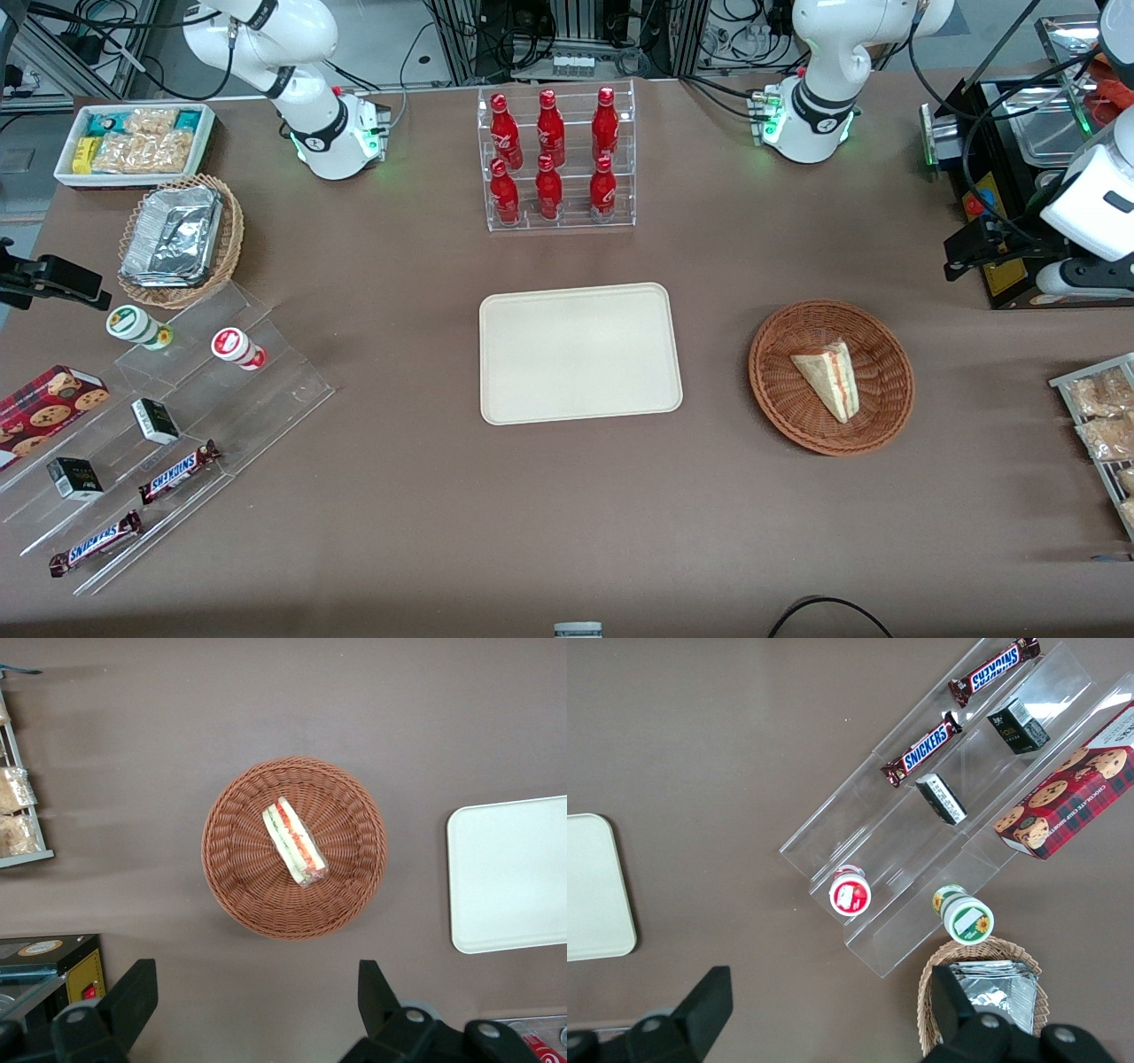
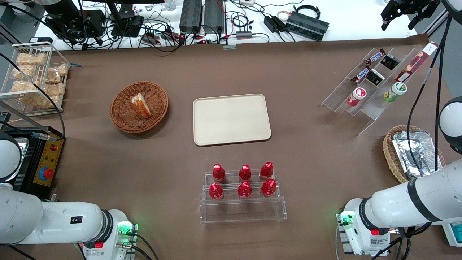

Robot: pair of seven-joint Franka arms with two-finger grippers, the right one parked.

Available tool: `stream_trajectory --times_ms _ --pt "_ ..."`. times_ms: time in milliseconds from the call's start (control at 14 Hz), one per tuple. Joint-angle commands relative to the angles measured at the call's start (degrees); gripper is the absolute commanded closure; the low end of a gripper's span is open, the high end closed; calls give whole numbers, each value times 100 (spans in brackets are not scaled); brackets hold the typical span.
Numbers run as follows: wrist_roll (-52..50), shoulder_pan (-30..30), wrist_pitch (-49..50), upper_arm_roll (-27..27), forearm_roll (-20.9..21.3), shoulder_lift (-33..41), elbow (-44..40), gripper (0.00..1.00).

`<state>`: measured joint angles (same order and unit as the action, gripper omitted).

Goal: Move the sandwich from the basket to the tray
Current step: 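Move the left gripper over the basket and lower it to the sandwich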

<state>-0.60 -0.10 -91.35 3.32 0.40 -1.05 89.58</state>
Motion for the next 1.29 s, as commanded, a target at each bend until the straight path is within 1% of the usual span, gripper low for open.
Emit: stream_trajectory --times_ms 0,286,429,500,643,929,1000,1071,1214 --pt "51 -69 152 -60 143 26 -107 0" --pt "-2 -69 117 -59 171 -52 -11 0" --pt "-45 -69 -92 -51 171 -193 400 0" --pt "-72 -69 -572 -51 171 -150 829 0" --pt "-491 -69 -1417 -42 171 -97 1568 0" --pt "-2054 -78 -3148 28 83 -149 2772 0" --pt "-2580 -87 -3561 124 83 -141 3045 0" --pt "-2925 -96 -3809 177 83 -149 3213 0" --pt "-3200 -96 -4266 248 92 -167 3565 0"
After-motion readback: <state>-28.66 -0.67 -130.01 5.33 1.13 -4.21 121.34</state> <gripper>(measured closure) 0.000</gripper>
